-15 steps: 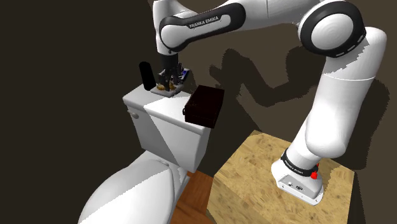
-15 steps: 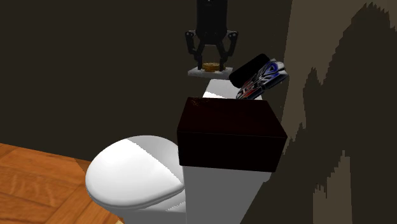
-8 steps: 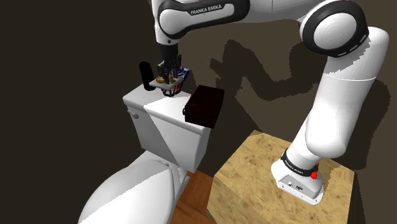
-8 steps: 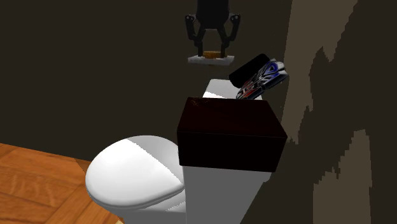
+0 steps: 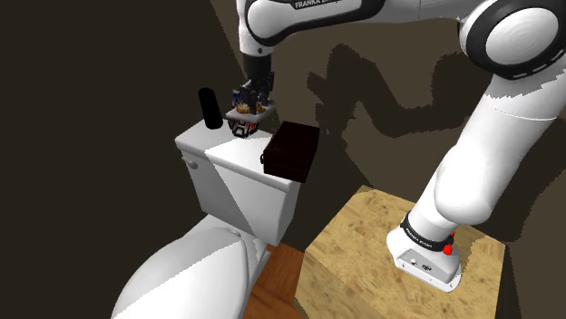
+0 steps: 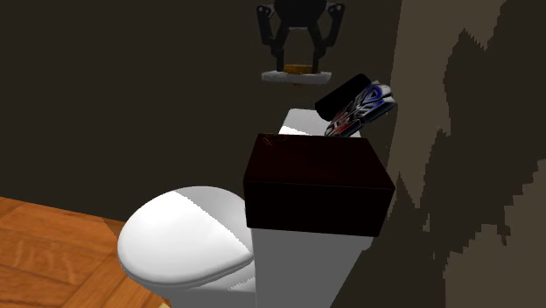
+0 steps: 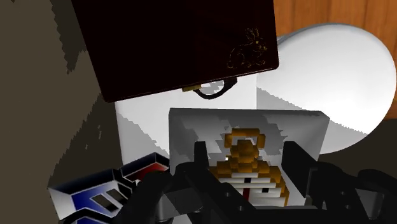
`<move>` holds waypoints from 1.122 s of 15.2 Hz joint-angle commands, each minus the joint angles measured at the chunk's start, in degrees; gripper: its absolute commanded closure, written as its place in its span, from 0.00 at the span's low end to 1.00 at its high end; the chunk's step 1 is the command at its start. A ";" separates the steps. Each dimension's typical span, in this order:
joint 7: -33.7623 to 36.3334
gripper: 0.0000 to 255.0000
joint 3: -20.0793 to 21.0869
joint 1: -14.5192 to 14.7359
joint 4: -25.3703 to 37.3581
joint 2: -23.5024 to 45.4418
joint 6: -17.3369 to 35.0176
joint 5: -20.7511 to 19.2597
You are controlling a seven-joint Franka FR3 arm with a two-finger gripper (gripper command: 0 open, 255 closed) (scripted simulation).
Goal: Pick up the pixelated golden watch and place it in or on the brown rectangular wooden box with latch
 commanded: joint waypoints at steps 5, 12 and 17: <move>-4.50 1.00 -2.08 -1.81 -14.87 -14.02 1.08 2.00; -8.16 1.00 -4.43 -2.81 -25.37 -23.98 1.65 2.46; -8.11 1.00 -4.34 -2.78 -28.80 -23.50 5.56 2.47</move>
